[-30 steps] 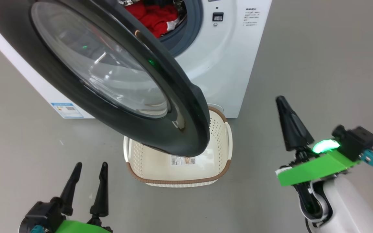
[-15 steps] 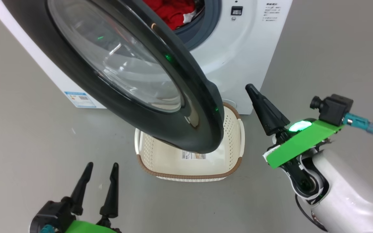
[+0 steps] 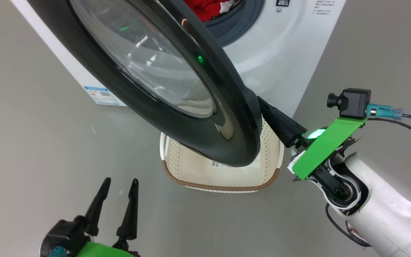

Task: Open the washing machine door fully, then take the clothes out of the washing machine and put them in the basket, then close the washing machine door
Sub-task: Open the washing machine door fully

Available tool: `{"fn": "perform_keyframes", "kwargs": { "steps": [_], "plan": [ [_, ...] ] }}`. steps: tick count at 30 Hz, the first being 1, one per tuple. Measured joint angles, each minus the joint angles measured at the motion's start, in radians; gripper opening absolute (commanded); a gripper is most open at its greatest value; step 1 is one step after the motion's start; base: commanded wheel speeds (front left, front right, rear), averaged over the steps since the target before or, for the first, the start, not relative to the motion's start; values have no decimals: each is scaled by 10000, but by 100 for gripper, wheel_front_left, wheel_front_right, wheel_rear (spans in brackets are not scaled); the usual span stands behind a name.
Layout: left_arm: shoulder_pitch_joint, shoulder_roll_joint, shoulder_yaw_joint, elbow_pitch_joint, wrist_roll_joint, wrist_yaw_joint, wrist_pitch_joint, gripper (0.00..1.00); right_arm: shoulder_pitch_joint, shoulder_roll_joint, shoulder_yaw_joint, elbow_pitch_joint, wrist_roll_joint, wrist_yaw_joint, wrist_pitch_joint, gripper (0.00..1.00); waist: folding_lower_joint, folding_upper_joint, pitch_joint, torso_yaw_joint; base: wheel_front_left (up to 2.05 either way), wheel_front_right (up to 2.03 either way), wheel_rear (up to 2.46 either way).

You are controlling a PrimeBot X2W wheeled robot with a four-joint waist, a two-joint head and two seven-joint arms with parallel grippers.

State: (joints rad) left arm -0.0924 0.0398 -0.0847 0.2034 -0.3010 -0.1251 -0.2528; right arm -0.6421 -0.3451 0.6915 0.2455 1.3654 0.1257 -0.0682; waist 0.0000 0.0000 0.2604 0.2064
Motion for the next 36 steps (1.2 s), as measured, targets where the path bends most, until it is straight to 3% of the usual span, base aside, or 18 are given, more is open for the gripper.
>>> {"fn": "perform_keyframes", "kwargs": {
  "steps": [19,36],
  "plan": [
    [-93,-6,-111,-21,-176,0,0,100,-129,-518,1237,-614,890,-2,199,0,0,0,-110,501,0,0,0],
    [128,-8,-180,-21,-265,0,0,100,35,-462,2322,-1118,1344,-2,153,0,0,0,-478,1531,0,0,0]
  ]
}}
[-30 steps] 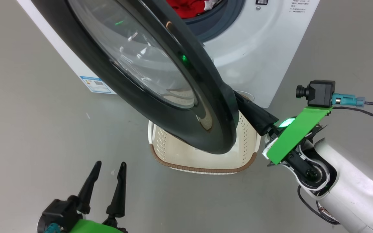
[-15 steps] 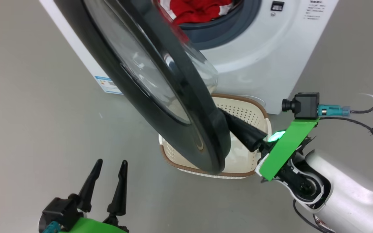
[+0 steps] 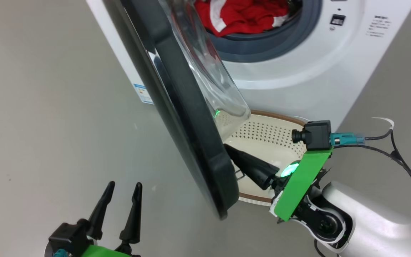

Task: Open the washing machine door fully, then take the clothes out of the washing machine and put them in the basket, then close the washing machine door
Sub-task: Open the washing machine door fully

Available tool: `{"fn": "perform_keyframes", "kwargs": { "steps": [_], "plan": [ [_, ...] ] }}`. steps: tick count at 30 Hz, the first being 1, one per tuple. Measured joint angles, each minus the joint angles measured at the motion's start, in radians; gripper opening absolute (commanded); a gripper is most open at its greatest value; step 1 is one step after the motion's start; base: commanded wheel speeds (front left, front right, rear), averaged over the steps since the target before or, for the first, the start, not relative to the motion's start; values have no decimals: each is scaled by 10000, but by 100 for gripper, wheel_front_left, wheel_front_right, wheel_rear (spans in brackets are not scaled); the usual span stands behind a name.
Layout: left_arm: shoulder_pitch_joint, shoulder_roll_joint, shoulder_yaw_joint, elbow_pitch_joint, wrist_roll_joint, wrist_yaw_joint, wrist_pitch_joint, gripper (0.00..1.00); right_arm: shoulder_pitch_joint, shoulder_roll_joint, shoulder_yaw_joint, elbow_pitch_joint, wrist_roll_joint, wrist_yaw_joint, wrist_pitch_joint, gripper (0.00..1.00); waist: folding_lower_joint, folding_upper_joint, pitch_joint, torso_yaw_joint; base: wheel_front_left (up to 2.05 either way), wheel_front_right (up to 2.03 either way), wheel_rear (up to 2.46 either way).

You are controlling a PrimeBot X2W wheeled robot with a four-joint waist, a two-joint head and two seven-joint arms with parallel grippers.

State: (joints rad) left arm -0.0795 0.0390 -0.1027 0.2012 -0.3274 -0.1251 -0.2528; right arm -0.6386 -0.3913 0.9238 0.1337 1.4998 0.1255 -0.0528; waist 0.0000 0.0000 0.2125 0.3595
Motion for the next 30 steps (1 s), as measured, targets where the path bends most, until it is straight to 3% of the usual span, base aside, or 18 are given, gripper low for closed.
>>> {"fn": "perform_keyframes", "kwargs": {
  "steps": [23,30],
  "plan": [
    [352,0,17,125,0,2,0,100,96,604,796,61,401,0,-125,0,0,0,-505,1669,0,0,0],
    [389,0,102,104,-75,17,0,100,42,775,951,113,407,0,-176,0,0,0,-540,1885,0,0,0]
  ]
}}
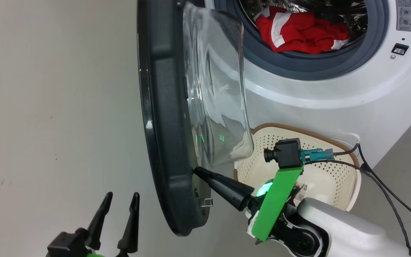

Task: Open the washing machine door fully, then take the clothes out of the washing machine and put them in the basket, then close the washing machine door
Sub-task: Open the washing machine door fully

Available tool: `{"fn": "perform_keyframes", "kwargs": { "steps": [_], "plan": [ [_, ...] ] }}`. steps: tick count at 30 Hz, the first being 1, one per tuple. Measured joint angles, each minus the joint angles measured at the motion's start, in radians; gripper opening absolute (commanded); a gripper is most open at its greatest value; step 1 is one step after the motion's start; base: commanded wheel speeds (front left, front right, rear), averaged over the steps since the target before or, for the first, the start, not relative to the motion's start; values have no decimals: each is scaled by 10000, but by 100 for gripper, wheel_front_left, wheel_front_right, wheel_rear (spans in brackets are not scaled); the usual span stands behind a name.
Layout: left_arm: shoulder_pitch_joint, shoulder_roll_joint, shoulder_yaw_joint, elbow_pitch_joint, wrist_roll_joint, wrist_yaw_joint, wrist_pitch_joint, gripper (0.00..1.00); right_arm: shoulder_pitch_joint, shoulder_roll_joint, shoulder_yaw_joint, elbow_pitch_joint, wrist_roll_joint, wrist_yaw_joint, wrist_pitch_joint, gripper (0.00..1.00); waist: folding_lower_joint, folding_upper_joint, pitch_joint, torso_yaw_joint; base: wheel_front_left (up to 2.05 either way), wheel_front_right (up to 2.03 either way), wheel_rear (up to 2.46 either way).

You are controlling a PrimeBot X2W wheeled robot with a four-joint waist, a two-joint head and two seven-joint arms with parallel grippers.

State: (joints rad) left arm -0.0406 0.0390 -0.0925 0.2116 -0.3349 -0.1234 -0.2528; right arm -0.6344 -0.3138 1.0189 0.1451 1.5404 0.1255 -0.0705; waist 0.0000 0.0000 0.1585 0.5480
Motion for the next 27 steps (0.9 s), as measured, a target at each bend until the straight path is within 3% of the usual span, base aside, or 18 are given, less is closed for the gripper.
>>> {"fn": "perform_keyframes", "kwargs": {
  "steps": [10,13,14,15,27],
  "plan": [
    [7,0,52,-33,0,12,0,100,-48,-12,151,207,63,0,-178,0,0,0,-100,-33,0,0,0],
    [7,-2,59,-17,2,12,0,100,-39,-86,199,362,-12,0,-366,56,0,0,-152,-71,0,0,0],
    [7,0,79,-4,4,12,0,100,-38,-119,205,418,-17,0,-430,90,1,0,-165,-105,0,0,0],
    [7,0,96,4,6,10,0,100,-33,-130,207,485,-19,2,-508,100,1,0,-175,-148,0,0,0],
    [3,0,447,146,115,-2,0,100,458,-531,188,1967,-562,2,-1484,100,1,0,-254,-793,0,0,0]
  ]
}}
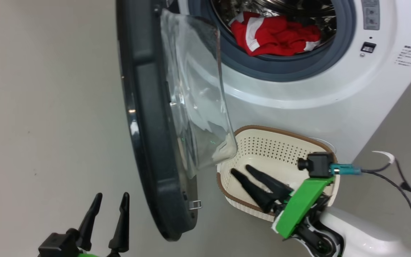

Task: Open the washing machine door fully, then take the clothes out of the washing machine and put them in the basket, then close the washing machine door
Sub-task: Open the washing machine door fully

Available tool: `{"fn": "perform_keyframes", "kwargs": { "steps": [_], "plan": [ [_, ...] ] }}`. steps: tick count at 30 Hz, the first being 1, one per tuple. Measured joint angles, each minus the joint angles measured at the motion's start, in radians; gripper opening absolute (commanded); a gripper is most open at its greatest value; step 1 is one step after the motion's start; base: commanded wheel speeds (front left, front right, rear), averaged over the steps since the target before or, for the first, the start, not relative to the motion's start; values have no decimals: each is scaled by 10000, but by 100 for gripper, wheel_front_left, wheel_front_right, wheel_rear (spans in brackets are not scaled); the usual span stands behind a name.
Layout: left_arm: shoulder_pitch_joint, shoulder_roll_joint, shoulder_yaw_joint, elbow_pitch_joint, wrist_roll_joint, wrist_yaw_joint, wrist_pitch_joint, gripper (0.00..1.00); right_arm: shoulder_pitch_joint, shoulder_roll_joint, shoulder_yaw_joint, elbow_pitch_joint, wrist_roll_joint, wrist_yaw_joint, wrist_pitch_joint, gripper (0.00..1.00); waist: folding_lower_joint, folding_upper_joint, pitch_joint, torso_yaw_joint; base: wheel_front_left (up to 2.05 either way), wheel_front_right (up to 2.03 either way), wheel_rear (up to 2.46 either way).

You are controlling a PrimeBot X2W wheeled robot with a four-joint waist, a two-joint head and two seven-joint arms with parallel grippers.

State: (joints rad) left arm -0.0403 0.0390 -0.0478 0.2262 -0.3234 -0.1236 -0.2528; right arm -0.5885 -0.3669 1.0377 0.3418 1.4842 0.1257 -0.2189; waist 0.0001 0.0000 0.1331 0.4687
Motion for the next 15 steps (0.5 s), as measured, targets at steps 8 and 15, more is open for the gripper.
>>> {"fn": "perform_keyframes", "kwargs": {
  "steps": [8,15],
  "plan": [
    [2,-2,128,6,0,-2,0,100,451,31,-702,1181,-748,0,-280,100,-1,0,-67,-325,0,0,0],
    [6,-2,236,6,2,-4,0,100,1042,213,-2456,1987,-3085,0,-291,100,-1,0,-149,-499,0,0,0]
  ]
}}
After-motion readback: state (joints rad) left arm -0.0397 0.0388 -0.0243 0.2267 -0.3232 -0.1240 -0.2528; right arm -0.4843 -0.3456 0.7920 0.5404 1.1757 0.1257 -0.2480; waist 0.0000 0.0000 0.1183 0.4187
